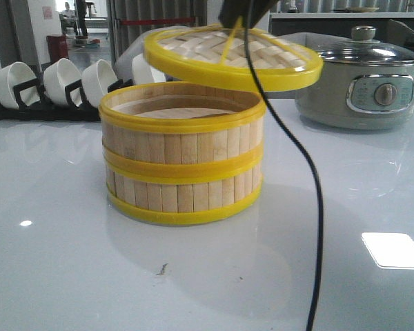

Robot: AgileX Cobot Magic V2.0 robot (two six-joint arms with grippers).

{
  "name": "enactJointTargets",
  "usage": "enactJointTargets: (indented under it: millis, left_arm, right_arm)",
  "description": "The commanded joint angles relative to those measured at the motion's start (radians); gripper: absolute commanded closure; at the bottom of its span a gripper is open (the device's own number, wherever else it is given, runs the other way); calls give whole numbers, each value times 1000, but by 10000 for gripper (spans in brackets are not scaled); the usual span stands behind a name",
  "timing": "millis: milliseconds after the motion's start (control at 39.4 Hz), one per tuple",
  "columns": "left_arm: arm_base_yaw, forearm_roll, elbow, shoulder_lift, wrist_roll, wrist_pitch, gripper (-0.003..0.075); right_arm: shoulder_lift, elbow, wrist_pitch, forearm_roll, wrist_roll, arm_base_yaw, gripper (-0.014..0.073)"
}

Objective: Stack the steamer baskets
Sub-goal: 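Carry the lid over the stack and lower it onto the top basket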

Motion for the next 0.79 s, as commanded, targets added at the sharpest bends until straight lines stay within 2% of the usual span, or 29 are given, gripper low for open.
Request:
enactJointTargets:
  millis: [0,305,762]
  left_arm:
    - [-6,-13,-30,-2,-8,-91,615]
    - [-6,-13,-30,-2,-8,-91,615]
    - [-6,-13,-30,-2,-8,-91,615]
  right_arm:
    - [-1,-101,-33,10,-7,35,538]
    - [120,-244,-1,10,-7,80,538]
    - [153,-250,-5,-14,-7,83,538]
